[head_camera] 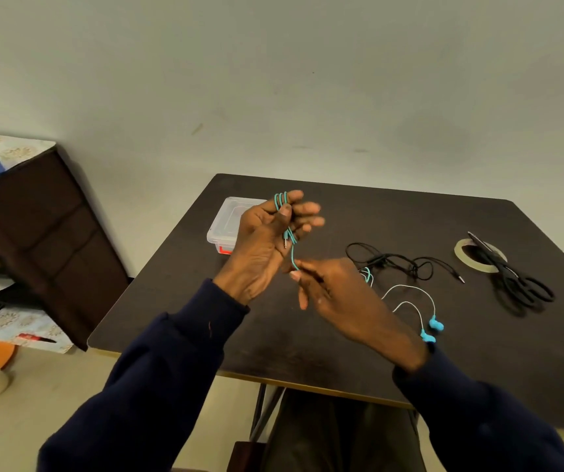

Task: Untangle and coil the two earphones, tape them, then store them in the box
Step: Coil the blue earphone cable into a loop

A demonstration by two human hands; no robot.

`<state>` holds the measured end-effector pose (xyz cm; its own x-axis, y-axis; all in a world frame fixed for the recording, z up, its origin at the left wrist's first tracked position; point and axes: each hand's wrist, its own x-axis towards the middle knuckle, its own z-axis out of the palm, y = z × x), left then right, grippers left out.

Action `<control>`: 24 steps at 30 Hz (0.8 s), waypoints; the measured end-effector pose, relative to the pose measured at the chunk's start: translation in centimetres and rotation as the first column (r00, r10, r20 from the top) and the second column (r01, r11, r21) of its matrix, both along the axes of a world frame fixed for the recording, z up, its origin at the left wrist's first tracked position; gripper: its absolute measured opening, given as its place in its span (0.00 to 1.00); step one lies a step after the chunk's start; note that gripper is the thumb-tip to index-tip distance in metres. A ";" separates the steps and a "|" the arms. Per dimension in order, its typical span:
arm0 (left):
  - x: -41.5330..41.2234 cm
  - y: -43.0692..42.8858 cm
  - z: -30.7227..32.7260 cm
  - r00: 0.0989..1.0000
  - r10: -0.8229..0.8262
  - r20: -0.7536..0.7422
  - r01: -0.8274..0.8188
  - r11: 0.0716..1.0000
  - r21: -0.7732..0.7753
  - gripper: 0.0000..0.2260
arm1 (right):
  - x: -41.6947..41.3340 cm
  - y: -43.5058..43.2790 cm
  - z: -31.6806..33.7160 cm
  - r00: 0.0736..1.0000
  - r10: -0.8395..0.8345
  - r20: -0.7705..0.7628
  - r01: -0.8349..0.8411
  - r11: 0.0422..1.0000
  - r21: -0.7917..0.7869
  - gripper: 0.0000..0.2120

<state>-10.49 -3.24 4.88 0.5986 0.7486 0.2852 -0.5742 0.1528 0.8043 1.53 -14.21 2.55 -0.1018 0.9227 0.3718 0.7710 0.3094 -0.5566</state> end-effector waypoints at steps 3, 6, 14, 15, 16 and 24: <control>0.4 0.0 -0.7 1.000 -0.011 -0.002 0.011 0.995 0.100 0.13 | 0.2 -0.3 1.4 0.956 -0.009 0.295 0.011 1.000 -0.004 0.18; 0.5 -0.5 -1.5 0.995 -0.010 -0.104 0.033 0.975 0.219 0.15 | 1.0 -0.2 3.8 0.893 -0.014 0.450 -0.014 0.998 0.058 0.17; 1.3 -1.4 -0.3 0.987 -0.128 -0.097 0.112 0.981 -0.158 0.13 | 2.3 0.6 7.4 0.905 0.069 0.421 -0.129 0.985 0.116 0.03; 1.3 -1.0 -0.1 0.990 -0.143 0.006 0.138 0.943 -0.303 0.14 | 2.2 0.4 6.9 0.900 0.063 0.431 -0.122 0.986 0.111 0.02; 1.3 -0.7 0.2 0.983 -0.131 0.126 0.173 0.886 -0.430 0.15 | 2.2 0.1 6.4 0.890 0.052 0.452 -0.112 0.988 0.107 0.03; 2.8 -1.5 -0.9 0.985 -0.056 0.164 0.097 0.963 -0.250 0.14 | 2.0 -0.9 4.6 0.889 0.027 0.458 -0.134 0.970 0.203 0.08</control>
